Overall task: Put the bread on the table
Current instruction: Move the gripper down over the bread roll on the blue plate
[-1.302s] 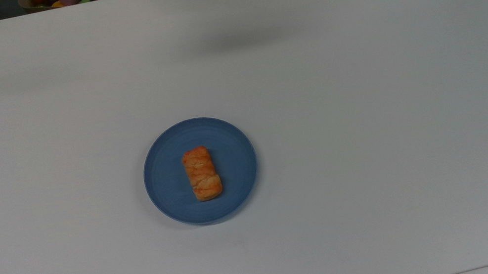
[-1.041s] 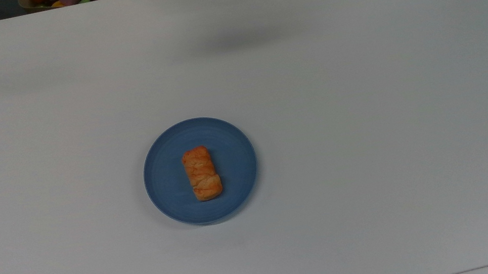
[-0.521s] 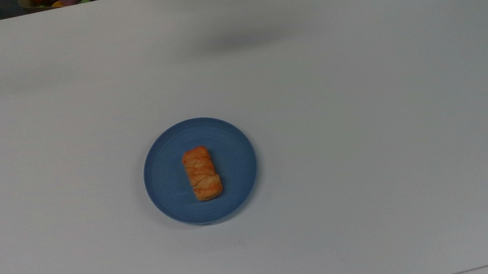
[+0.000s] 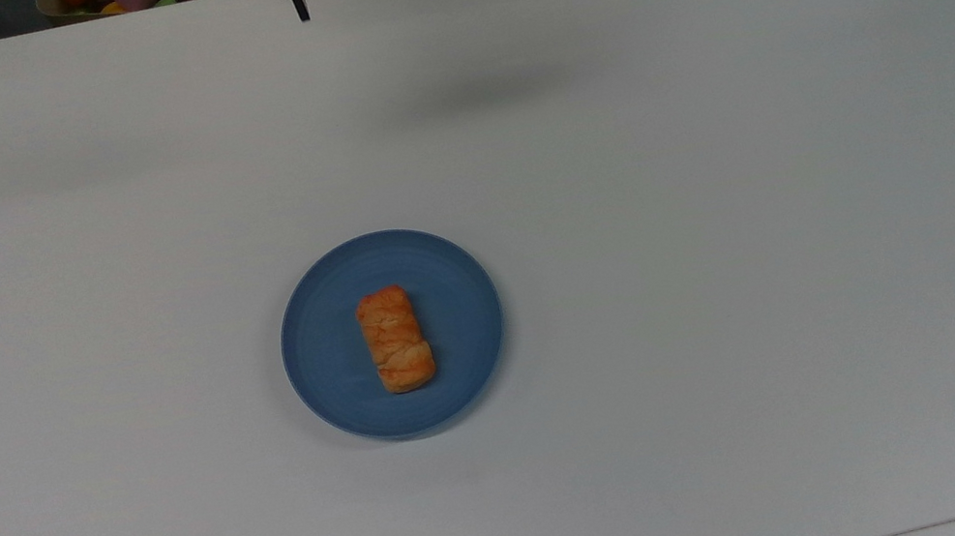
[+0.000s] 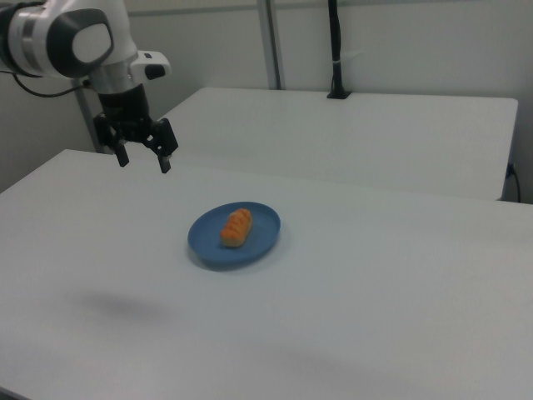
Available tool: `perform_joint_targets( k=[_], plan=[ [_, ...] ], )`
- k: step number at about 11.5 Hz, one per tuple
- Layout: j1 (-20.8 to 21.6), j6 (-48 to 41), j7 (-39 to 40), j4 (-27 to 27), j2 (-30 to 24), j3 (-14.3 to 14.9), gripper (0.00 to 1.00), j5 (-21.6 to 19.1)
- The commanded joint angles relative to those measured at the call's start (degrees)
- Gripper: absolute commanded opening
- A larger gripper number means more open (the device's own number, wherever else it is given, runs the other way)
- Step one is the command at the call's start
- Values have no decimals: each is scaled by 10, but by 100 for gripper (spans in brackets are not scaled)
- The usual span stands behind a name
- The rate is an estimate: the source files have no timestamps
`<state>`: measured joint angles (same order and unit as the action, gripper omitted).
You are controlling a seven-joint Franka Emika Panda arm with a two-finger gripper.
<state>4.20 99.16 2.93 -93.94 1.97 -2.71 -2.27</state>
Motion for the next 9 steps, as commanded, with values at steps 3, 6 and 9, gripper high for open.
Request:
perform_joint_targets(
  k=[3,6,9],
  plan=[
    [6,8,34,175,174,17,100,1],
    [-2,56,54,199,244,17,100,0],
    [-8,124,59,196,293,17,100,2]
  ],
)
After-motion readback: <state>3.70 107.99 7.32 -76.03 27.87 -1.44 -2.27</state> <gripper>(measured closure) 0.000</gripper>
